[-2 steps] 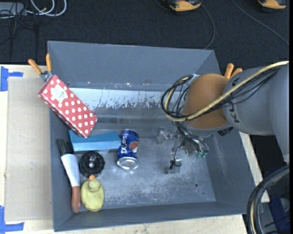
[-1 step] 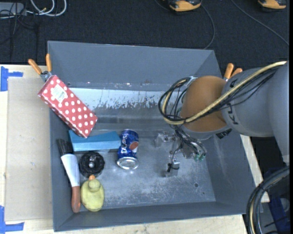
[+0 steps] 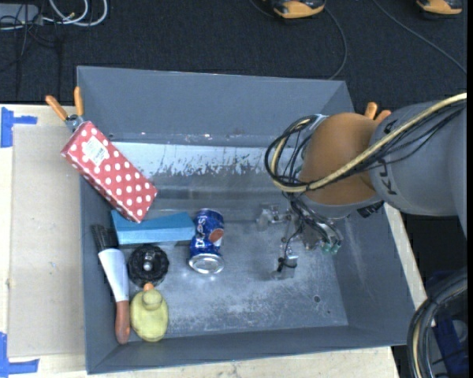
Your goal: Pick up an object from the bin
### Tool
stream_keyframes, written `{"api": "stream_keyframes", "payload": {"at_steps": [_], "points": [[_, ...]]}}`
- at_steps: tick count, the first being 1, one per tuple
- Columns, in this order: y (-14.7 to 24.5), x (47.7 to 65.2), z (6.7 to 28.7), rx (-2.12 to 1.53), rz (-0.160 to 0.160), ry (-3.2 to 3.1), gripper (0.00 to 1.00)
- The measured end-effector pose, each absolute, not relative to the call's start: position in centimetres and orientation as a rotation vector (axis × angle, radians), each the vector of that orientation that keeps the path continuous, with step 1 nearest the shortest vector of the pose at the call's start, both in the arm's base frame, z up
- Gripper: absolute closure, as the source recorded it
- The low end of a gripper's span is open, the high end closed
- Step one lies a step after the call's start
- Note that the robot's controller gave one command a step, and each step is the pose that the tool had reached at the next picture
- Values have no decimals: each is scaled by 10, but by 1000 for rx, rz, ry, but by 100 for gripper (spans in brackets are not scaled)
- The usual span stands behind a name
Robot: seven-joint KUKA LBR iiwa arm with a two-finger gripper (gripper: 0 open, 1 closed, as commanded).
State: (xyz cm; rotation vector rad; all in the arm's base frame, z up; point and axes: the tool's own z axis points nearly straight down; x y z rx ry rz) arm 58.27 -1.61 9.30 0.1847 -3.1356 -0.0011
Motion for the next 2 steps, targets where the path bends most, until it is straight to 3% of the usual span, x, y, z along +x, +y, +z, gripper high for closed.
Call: {"api": "stream_keyframes", "payload": {"at_steps": [1, 2], "points": [[-8, 597, 91, 470, -2, -3109, 0], [17, 609, 90, 340, -2, -3124, 0]]}}
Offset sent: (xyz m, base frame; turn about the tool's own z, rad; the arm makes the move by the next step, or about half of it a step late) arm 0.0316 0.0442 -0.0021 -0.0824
